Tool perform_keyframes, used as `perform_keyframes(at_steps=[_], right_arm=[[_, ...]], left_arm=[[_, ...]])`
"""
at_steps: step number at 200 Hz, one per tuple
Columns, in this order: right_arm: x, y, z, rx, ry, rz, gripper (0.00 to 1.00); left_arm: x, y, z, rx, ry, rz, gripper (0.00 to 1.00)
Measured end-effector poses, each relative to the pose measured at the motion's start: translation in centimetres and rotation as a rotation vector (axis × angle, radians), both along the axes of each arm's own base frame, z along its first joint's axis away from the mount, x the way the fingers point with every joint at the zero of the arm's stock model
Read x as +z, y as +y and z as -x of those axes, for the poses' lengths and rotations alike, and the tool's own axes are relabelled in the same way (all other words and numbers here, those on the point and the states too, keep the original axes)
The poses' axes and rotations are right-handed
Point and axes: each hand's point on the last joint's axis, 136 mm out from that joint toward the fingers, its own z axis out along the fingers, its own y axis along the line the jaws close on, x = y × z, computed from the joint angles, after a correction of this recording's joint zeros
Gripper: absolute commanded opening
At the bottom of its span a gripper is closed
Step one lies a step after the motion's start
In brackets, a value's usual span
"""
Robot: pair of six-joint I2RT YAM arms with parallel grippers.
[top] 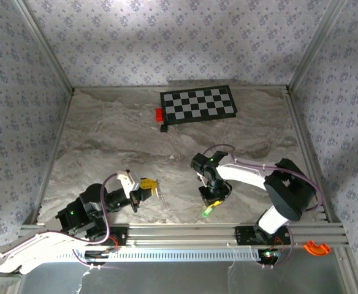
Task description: Put the keys on the keyring
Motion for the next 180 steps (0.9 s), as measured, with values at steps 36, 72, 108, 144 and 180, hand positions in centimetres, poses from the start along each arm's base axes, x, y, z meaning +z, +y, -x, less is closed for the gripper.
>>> perform_keyframes(at_steps=[36, 72, 108, 144, 180], right_arm=[[1.4, -0.2, -0.4, -0.037, -0.089, -0.035, 0.49], [2.6, -1.4, 0.6, -0.13, -0.175, -0.103, 0.52], [1.1, -2.7, 2.2, -0.273, -0.193, -0.148, 0.48], [0.0, -2.0, 2.4, -0.358, -0.189, -0.206, 0.43], [0.1, -0.6, 1.5, -0.376, -0.211, -0.254, 0.38]], left_arm=[[-0.1, -0.1, 0.0, -0.004, 0.001, -0.002, 0.0], [-0.5, -0.3, -0.1, -0.004, 0.01, -0.018, 0.0], [-0.8, -0.4, -0.1, -0.004, 0.015, -0.027, 0.0], [-0.7, -0.4, -0.1, -0.006, 0.013, -0.023, 0.0], [-0.6, -0.5, -0.1, -0.008, 0.013, -0.021, 0.0]])
